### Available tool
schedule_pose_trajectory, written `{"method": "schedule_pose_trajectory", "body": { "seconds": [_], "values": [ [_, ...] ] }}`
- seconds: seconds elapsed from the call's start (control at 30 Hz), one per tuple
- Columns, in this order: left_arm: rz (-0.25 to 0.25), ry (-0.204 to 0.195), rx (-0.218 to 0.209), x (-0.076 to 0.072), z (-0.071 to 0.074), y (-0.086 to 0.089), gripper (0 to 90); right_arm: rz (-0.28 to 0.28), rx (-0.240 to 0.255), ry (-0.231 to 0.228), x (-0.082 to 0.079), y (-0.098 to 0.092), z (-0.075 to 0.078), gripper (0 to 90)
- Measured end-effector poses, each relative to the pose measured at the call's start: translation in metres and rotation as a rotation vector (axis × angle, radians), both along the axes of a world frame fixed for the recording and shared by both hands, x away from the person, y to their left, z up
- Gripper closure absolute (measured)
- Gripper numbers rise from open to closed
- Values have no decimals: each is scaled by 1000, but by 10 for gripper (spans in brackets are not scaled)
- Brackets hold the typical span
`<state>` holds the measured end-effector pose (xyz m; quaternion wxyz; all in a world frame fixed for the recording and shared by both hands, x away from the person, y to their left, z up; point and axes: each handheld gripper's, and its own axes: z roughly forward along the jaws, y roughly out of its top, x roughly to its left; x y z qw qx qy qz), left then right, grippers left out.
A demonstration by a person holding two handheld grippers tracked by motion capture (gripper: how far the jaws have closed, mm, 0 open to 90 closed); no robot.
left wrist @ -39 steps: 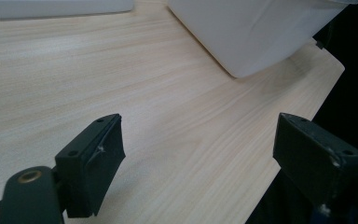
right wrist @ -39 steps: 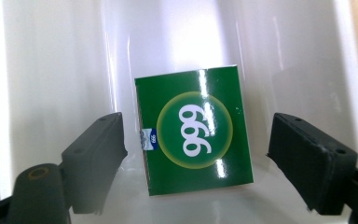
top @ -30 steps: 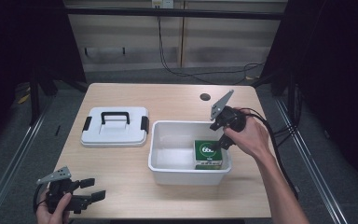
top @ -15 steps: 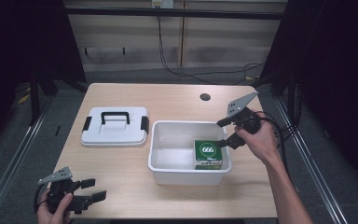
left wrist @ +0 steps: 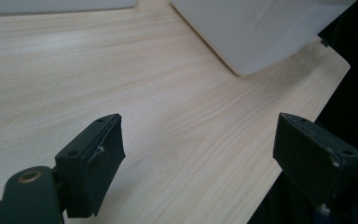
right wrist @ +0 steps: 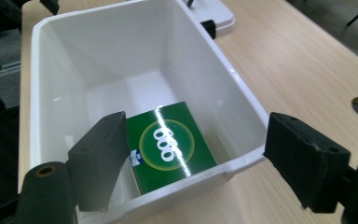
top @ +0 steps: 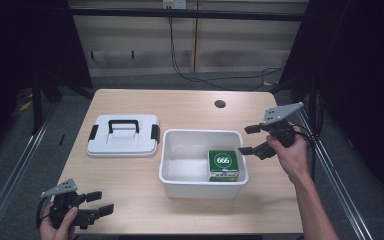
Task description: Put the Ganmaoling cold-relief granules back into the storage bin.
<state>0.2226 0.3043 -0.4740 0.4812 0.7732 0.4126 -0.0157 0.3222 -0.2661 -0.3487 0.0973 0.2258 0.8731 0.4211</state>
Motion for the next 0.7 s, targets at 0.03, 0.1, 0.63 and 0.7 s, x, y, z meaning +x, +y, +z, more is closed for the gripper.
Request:
{"method": "schedule_pose_trajectory", "body": {
  "seconds": [0.03, 0.1, 0.63, 0.7],
  "values": [
    [0, 0, 0, 0, 0, 0, 162, -7, 15, 1, -1, -2, -1, 210],
    [-1, -1, 1, 0, 0, 0, 162, -36, 23, -21, -5, -5, -2, 204],
    [37, -2, 1, 0, 1, 1, 163, -208, 71, -94, -39, -39, -18, 167],
    [37, -9, 4, 1, 1, 2, 163, -255, 62, -100, -43, -43, -21, 154]
  ]
}}
